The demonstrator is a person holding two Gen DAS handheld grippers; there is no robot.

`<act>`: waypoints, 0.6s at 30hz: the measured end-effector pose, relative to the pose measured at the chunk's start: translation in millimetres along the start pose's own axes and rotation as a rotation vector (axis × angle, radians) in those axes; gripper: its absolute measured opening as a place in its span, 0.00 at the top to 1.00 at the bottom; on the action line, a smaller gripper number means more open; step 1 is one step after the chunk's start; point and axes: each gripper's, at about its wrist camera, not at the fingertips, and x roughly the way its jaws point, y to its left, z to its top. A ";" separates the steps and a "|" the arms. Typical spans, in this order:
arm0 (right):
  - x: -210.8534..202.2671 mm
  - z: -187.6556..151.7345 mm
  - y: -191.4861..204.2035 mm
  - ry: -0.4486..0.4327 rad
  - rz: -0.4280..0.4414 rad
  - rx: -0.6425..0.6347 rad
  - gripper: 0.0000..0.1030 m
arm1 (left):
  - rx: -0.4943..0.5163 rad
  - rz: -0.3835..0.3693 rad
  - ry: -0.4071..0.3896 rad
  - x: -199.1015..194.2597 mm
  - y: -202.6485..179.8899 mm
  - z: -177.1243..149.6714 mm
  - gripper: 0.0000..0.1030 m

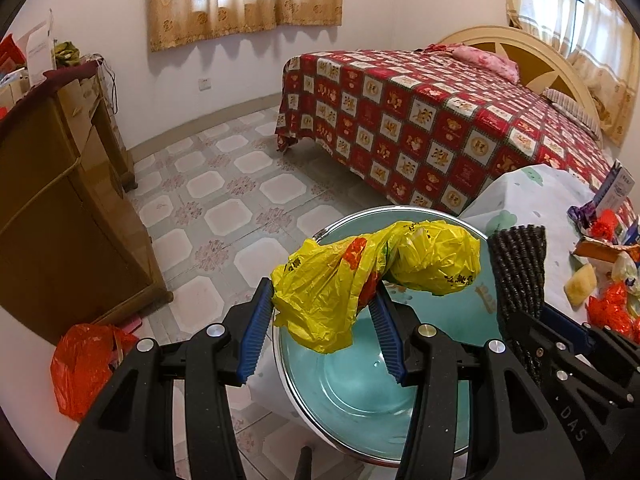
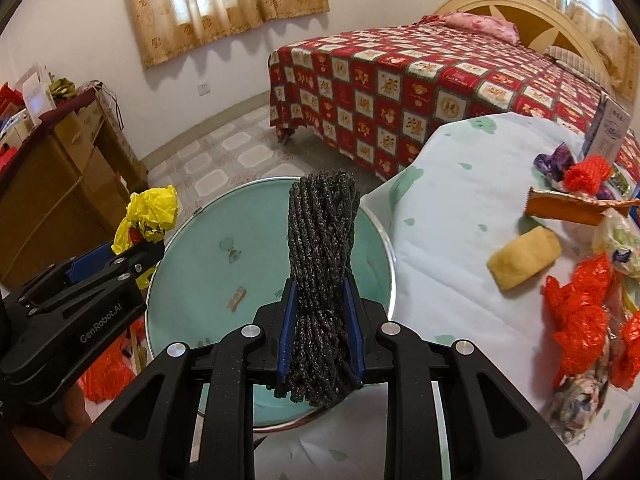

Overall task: Collect trash
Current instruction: 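Carry the yellow bag with the left tool while the right tool carries the scrubber over the bucket, then open the left tool while the right tool opens, dropping both items into the bucket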

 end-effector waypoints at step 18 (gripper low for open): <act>-21.8 6.8 -7.7 -0.063 -0.033 0.018 0.45 | -0.034 0.028 -0.024 -5.3 6.1 1.7 0.28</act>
